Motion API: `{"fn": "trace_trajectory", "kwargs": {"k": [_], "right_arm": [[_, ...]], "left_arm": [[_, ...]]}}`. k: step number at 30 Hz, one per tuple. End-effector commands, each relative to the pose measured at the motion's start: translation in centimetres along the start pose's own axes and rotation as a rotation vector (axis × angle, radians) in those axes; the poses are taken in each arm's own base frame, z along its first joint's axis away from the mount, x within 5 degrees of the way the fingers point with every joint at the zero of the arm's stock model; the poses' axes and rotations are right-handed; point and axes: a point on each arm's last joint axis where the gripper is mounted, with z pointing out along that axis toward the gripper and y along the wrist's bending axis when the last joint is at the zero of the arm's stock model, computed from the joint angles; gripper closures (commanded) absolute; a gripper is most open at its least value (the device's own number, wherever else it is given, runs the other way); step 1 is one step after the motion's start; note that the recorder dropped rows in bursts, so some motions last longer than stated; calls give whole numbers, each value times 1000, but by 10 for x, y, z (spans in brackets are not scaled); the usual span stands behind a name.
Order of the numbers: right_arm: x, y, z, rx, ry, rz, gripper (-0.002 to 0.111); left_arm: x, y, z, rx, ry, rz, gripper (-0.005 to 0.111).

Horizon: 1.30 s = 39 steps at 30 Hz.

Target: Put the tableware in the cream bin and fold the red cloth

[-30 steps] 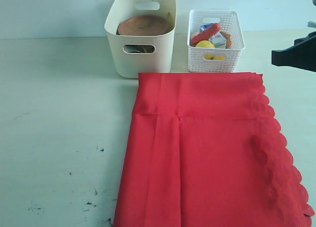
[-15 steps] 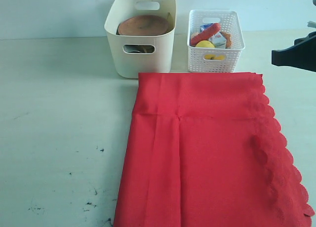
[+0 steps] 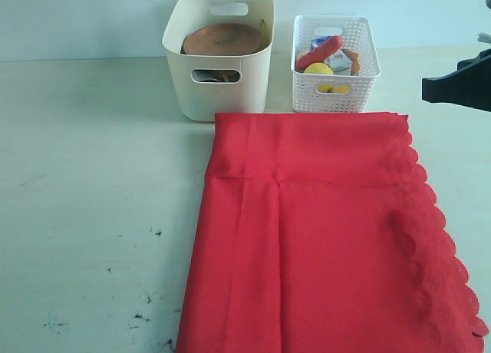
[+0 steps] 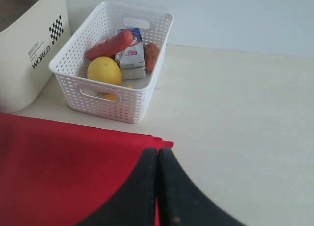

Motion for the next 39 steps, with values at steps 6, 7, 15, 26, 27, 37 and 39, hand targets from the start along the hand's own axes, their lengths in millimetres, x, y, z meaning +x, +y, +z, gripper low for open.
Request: {"fn": "trace_trajectory", "kwargs": {"k": [6,7,15,26,27,37,39], "right_arm": [[-1,0,0,0,-4,-6,108],[-1,0,0,0,-4,-6,108],[-1,0,0,0,-4,-6,108],[-1,0,0,0,-4,-6,108],[-1,0,0,0,-4,-6,108],[-1,0,0,0,-4,-6,108],[-1,0,0,0,-4,-6,108]], "left_arm": [[19,0,-2,-18,199,-92,106],[21,0,-3,-20,222,-100,106],[29,0,-5,-23,316,-107,106],[31,-5,-6,55,338,-134,106],[33,-5,-6,55,358,-133,106],[33,-5,-7,55,364,-129,106],[33,-5,-7,55,364,-129,106]]}}
